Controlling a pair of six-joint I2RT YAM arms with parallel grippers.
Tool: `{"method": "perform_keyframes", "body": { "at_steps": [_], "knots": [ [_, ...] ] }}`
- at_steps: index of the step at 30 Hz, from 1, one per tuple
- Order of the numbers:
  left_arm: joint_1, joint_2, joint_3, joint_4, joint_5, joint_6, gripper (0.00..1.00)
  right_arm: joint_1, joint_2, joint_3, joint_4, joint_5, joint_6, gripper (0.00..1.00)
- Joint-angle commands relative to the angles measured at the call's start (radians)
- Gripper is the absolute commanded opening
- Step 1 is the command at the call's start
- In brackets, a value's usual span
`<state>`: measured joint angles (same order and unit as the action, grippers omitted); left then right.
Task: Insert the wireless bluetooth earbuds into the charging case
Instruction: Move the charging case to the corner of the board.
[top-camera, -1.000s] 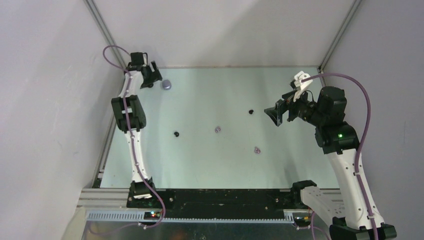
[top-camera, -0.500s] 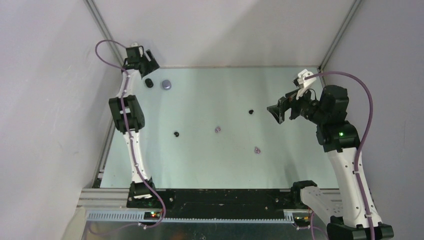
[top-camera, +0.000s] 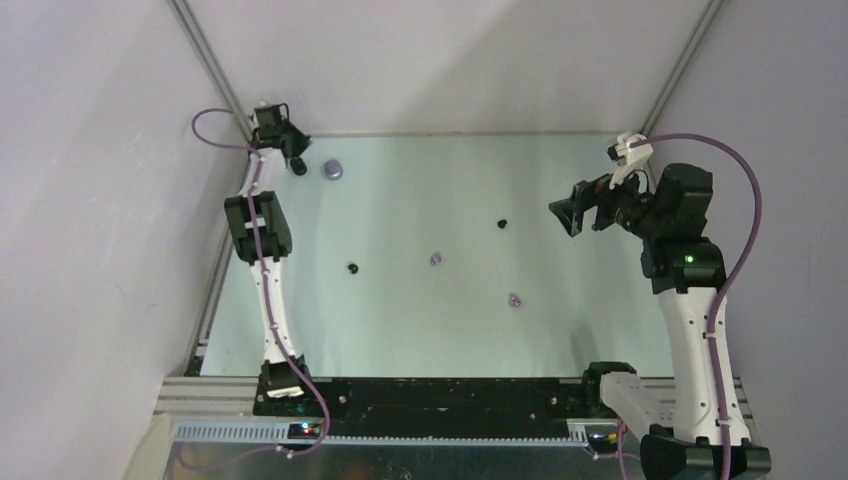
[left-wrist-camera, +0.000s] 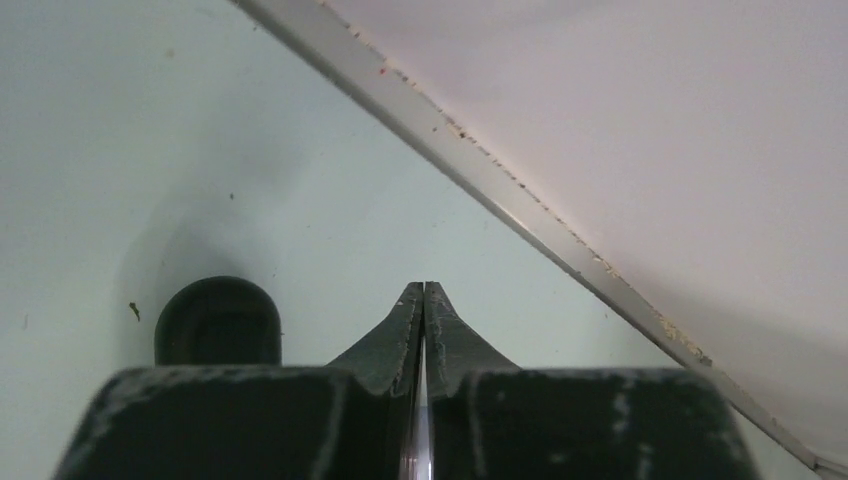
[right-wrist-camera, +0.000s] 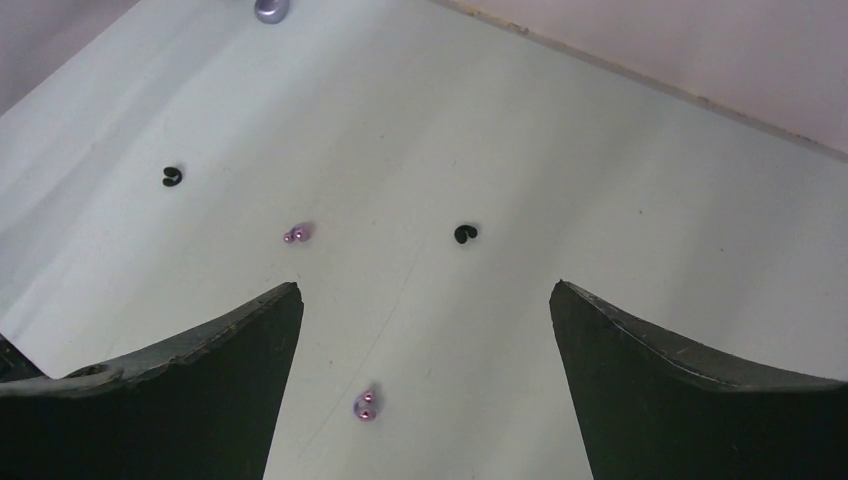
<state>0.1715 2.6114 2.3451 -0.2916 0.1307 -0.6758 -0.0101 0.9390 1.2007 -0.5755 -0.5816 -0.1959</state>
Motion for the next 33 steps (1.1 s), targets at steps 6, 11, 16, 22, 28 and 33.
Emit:
{"method": "perform_keyframes", "body": {
  "at_steps": [6,11,16,22,28,33],
  "knots": [
    [0.003,0.047,0.093,-0.084,-0.116,-0.139,0.00,-0.060,0.030,0.055,-0.017,-0.049,0.027,1.00],
    [-0.005,0.042,0.111,-0.158,-0.199,-0.151,0.00,-0.079,0.049,0.073,-0.031,-0.068,0.029,1.00],
    [-0.009,0.041,0.121,-0.194,-0.235,-0.164,0.00,-0.104,0.055,0.093,-0.045,-0.089,0.036,1.00],
    [-0.008,0.047,0.124,-0.211,-0.250,-0.192,0.00,-0.130,0.059,0.108,-0.054,-0.112,0.046,1.00],
    [-0.002,0.052,0.114,-0.249,-0.233,-0.220,0.00,-0.153,0.076,0.119,-0.051,-0.148,0.056,1.00],
    [-0.002,0.030,0.106,-0.324,-0.279,-0.197,0.00,-0.166,0.085,0.123,-0.049,-0.179,0.065,1.00]
  ]
}}
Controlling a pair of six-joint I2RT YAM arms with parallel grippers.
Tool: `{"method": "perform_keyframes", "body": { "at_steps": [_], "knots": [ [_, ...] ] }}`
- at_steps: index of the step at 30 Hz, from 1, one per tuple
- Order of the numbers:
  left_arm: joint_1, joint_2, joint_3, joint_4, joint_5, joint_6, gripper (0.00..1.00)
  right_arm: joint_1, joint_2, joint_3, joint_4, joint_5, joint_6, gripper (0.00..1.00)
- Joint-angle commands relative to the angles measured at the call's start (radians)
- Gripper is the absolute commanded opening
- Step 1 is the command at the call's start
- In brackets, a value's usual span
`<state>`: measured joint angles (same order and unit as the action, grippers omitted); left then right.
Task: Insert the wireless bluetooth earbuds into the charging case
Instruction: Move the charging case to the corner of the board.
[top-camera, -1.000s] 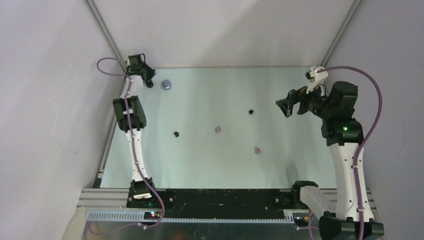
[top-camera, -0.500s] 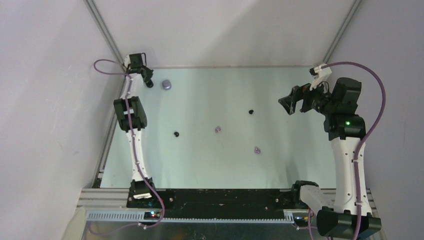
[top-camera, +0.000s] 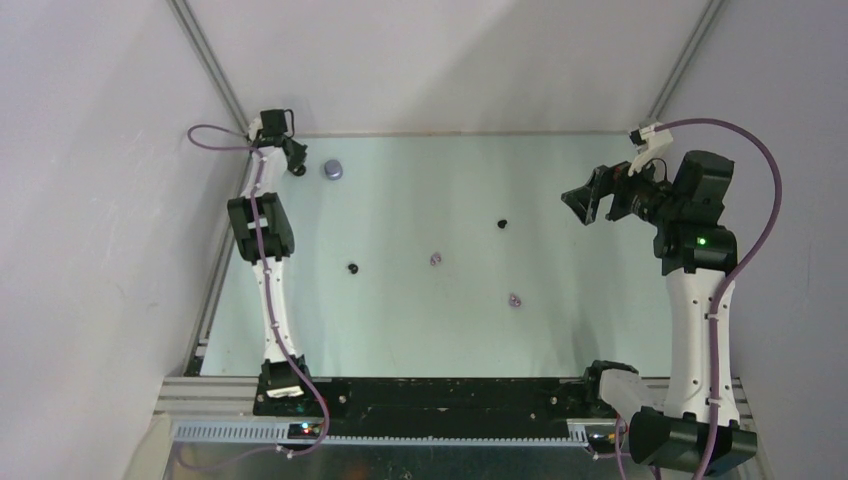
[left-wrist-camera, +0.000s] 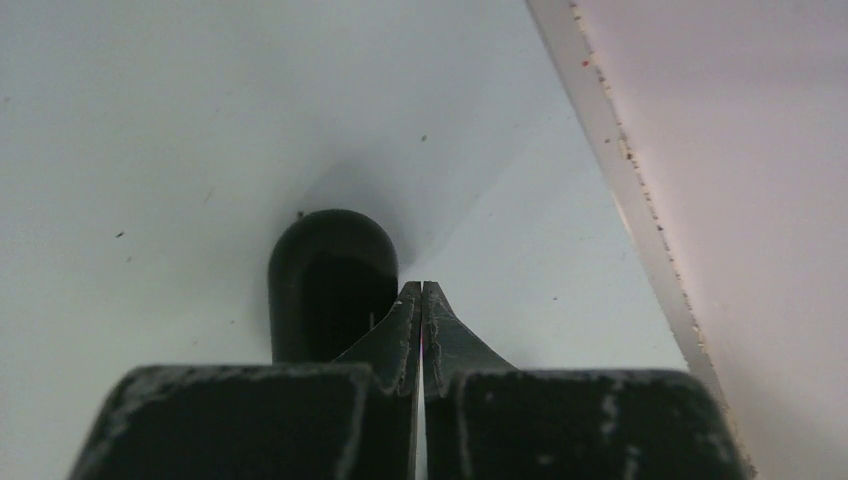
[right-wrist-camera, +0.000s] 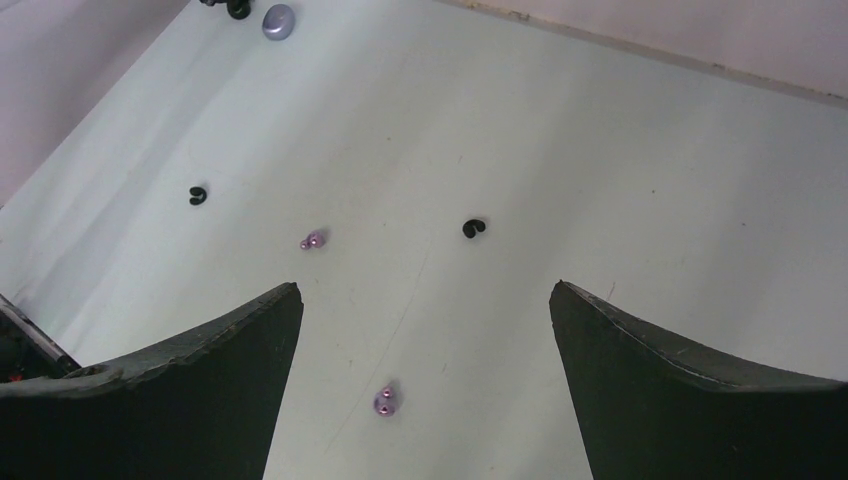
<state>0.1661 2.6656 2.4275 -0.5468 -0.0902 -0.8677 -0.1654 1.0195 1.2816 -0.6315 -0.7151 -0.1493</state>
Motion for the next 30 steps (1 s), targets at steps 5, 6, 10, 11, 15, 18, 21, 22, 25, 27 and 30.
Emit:
{"method": "perform_keyframes", "body": {
  "at_steps": [5,6,10,11,15,18,21,22,25,27,30],
  "knots": [
    [0.005,-0.052,0.017,-0.147,-0.120,0.000,0.00,-0.015,0.003,0.042,0.005,-0.060,0.018,1.00],
    [0.004,-0.065,0.005,-0.155,-0.123,0.000,0.00,-0.017,0.001,0.043,0.004,-0.061,0.018,1.00],
    [0.011,-0.106,-0.053,-0.185,-0.128,0.002,0.00,-0.017,0.000,0.042,0.003,-0.068,0.019,1.00],
    [0.015,-0.114,-0.066,-0.185,-0.118,0.007,0.00,-0.016,-0.002,0.042,0.004,-0.070,0.019,1.00],
    [0.034,-0.146,-0.110,-0.183,-0.073,0.007,0.00,-0.016,-0.005,0.042,0.006,-0.075,0.021,1.00],
    [0.042,-0.186,-0.146,-0.181,-0.037,0.015,0.00,-0.016,-0.005,0.043,0.010,-0.080,0.024,1.00],
    [0.046,-0.208,-0.162,-0.118,0.044,0.044,0.00,-0.016,-0.004,0.046,0.011,-0.083,0.027,1.00],
    [0.045,-0.213,-0.161,-0.097,0.105,0.063,0.00,-0.016,-0.003,0.046,0.010,-0.085,0.027,1.00],
    [0.031,-0.216,-0.115,-0.051,0.143,0.097,0.00,-0.014,-0.004,0.048,0.012,-0.088,0.028,1.00],
    [0.014,-0.209,-0.082,-0.032,0.132,0.126,0.00,-0.012,-0.006,0.049,0.010,-0.087,0.027,1.00],
    [0.005,-0.186,-0.034,-0.006,0.117,0.140,0.00,-0.010,-0.012,0.049,0.006,-0.082,0.023,1.00]
  ]
}}
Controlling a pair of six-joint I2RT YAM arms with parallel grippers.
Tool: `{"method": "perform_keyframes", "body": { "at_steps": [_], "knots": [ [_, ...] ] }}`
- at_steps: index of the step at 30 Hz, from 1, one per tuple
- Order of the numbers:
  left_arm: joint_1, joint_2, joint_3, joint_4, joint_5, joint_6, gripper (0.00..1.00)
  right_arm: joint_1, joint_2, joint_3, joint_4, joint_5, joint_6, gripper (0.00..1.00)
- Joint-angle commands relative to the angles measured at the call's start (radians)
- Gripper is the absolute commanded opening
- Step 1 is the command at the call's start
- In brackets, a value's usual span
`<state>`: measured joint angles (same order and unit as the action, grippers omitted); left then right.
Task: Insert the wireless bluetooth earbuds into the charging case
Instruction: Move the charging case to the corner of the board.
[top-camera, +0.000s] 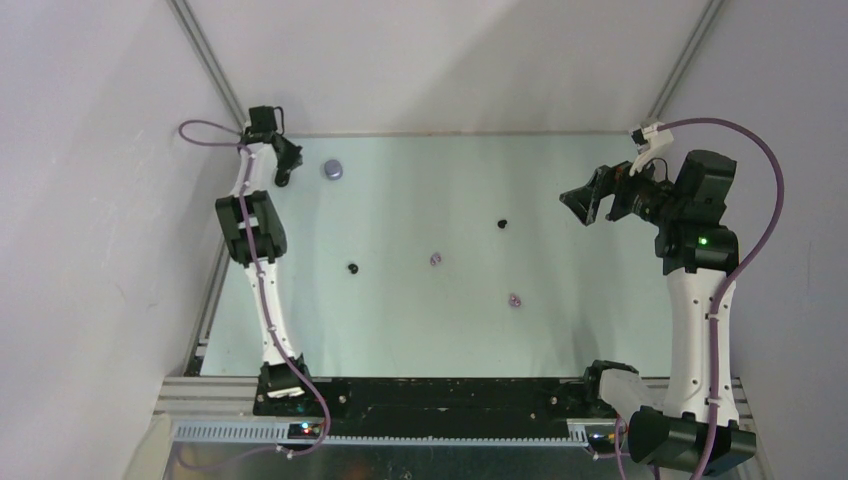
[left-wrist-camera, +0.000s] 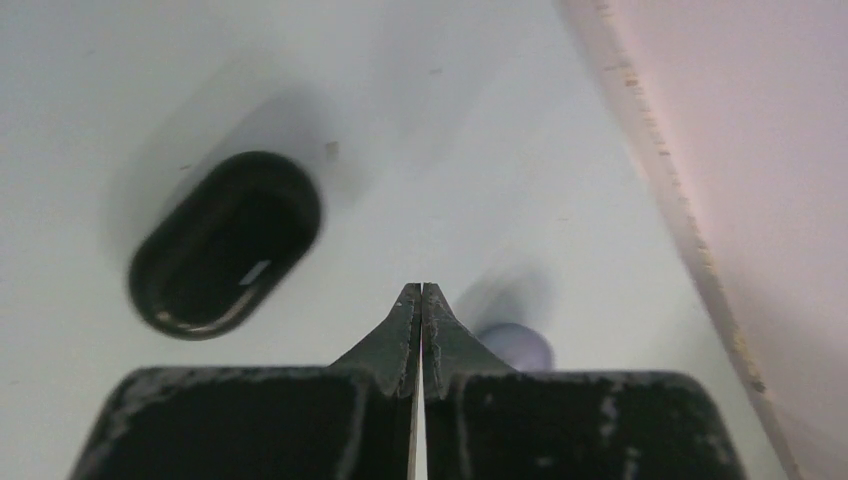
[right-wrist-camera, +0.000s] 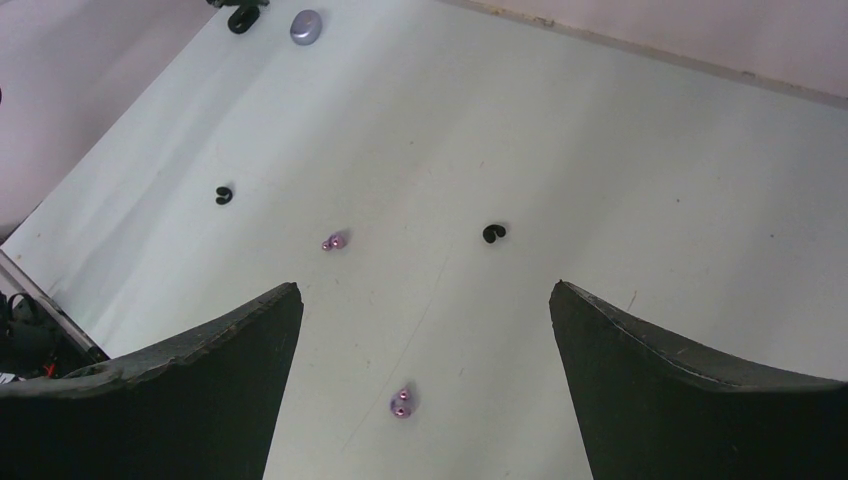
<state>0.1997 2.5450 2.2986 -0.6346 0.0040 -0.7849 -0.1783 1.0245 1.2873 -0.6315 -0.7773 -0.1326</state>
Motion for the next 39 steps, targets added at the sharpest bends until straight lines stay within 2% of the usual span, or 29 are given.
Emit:
{"method": "perform_keyframes", "body": {
  "at_steps": [1,5,10,18,31,39],
  "knots": [
    [-0.029,-0.060,0.102,0.088,0.007,0.059,0.00,0.003,-0.018,0.044,0.003,-0.019,0.005,1.00],
    [-0.018,-0.020,0.138,0.087,-0.090,0.064,0.00,0.002,-0.024,0.043,-0.003,-0.016,-0.001,1.00],
    [0.010,0.004,0.147,0.087,-0.140,0.056,0.00,-0.007,-0.021,0.043,-0.001,-0.024,0.003,1.00],
    [0.052,0.024,0.124,0.059,-0.102,0.006,0.00,-0.020,-0.006,0.043,0.007,-0.038,0.013,1.00],
    [0.073,0.010,-0.006,0.048,-0.016,-0.055,0.00,-0.031,-0.009,0.043,0.007,-0.057,0.020,1.00],
    [0.087,-0.008,-0.033,0.036,-0.026,-0.043,0.00,-0.034,-0.002,0.043,0.013,-0.065,0.024,1.00]
  ]
}}
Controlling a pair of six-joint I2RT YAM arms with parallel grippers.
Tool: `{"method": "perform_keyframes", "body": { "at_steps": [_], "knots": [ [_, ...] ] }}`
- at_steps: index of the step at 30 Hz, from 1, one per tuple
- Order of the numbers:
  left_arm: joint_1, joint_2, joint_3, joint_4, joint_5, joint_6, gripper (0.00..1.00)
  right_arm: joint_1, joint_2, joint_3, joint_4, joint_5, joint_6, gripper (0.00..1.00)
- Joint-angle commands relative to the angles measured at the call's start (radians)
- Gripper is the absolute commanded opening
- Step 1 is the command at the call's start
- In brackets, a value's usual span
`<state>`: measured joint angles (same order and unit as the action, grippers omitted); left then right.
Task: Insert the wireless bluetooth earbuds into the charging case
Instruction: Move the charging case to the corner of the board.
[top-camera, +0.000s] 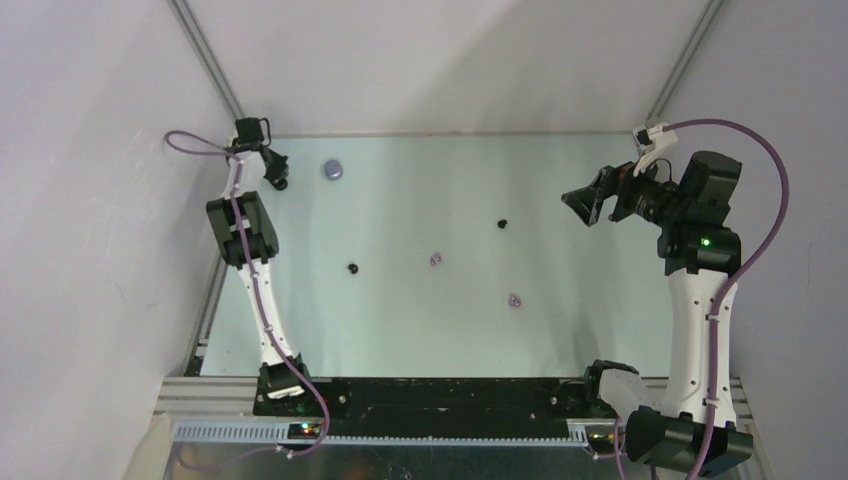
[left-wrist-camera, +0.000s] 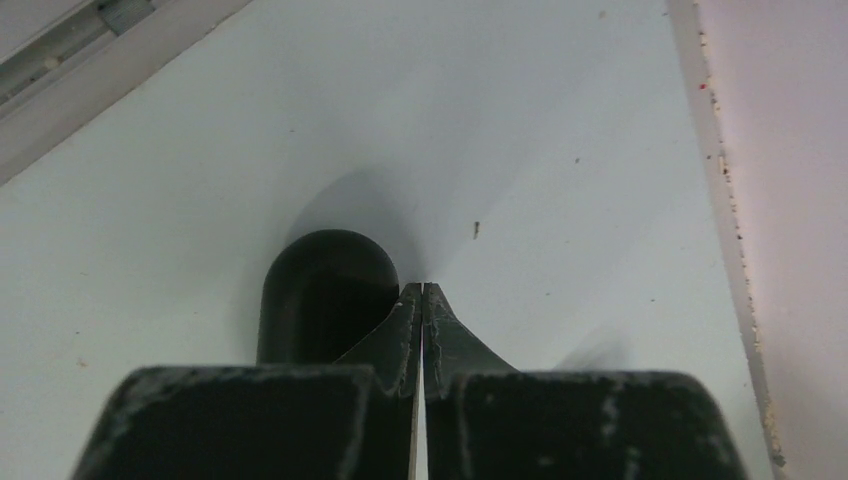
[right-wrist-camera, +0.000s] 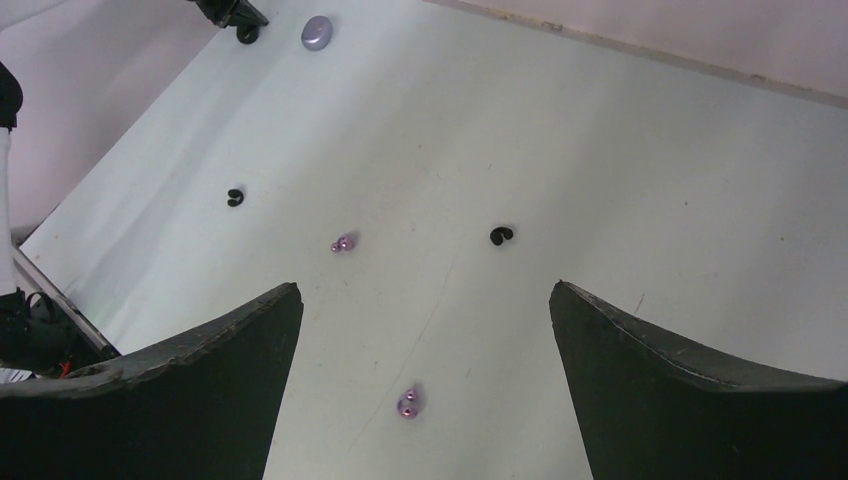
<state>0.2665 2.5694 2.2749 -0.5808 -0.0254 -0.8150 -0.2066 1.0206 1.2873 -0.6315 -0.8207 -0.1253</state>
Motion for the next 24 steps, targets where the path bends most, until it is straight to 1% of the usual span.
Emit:
{"method": "perform_keyframes", "body": {
  "at_steps": [1,6,16,19,24],
  "knots": [
    [0.022,-0.036,-0.018,-0.023,0.001,-0.011,0.00,-0.006,0.003,0.044,0.014,-0.021,0.018,1.00],
    [0.030,-0.089,-0.067,-0.034,0.008,-0.005,0.00,-0.006,0.009,0.044,0.013,-0.023,0.020,1.00],
    [0.062,-0.216,-0.264,-0.019,0.018,0.025,0.00,0.004,-0.008,0.046,0.000,-0.024,0.009,1.00],
    [0.066,-0.252,-0.293,-0.010,0.018,0.055,0.00,0.008,-0.017,0.046,-0.003,-0.023,0.008,1.00],
    [0.064,-0.292,-0.312,0.044,0.113,0.100,0.00,0.016,-0.027,0.046,-0.005,-0.024,0.004,1.00]
  ]
}}
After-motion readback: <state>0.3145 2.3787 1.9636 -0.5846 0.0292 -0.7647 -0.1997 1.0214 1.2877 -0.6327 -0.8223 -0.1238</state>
